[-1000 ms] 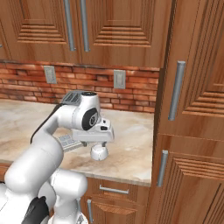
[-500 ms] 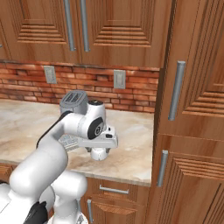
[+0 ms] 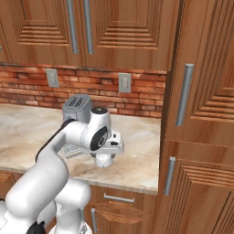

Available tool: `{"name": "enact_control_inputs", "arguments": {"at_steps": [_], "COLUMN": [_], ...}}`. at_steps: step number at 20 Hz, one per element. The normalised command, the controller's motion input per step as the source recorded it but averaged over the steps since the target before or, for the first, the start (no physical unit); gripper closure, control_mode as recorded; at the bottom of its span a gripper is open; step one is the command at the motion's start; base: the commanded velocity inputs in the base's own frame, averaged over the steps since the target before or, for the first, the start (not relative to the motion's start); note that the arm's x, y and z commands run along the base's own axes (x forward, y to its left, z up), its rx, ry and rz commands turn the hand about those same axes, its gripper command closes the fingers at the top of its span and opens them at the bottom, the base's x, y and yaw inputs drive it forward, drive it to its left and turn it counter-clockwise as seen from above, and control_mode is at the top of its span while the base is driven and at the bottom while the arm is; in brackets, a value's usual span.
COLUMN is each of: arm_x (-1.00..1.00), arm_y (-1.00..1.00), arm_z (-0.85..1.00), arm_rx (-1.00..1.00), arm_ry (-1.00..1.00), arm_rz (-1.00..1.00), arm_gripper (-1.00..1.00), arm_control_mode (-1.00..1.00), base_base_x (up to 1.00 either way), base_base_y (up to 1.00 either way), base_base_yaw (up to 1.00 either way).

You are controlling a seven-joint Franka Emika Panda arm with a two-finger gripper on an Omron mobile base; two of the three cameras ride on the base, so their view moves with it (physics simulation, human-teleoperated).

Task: Pick the mug from the counter and place it inside the microwave. Then close the microwave.

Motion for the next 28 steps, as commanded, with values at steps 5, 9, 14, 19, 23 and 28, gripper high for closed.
{"name": "enact_control_inputs", "arguments": {"at_steps": [5,9,14,19,23,28], "arm_x": [0.0,0.0,0.0,0.0,0.0,0.0], "arm_y": [0.04,0.09,0.23,0.18,0.03,-0.11], "arm_z": [0.0,-0.06,-0.1,-0.16,-0.14,0.0], "arm_rx": [0.0,0.0,0.0,0.0,0.0,0.0], "arm_ry": [-0.16,-0.14,-0.03,0.0,0.0,0.0], "arm_rz": [0.0,0.0,0.0,0.0,0.0,0.0], "arm_gripper": [-1.0,-1.0,-1.0,-1.0,-1.0,-1.0], "arm_control_mode": [-1.0,-1.0,-1.0,-1.0,-1.0,-1.0], "base_base_x": [0.0,0.0,0.0,0.0,0.0,0.0], "base_base_y": [0.0,0.0,0.0,0.0,0.0,0.0], "base_base_yaw": [0.0,0.0,0.0,0.0,0.0,0.0]}}
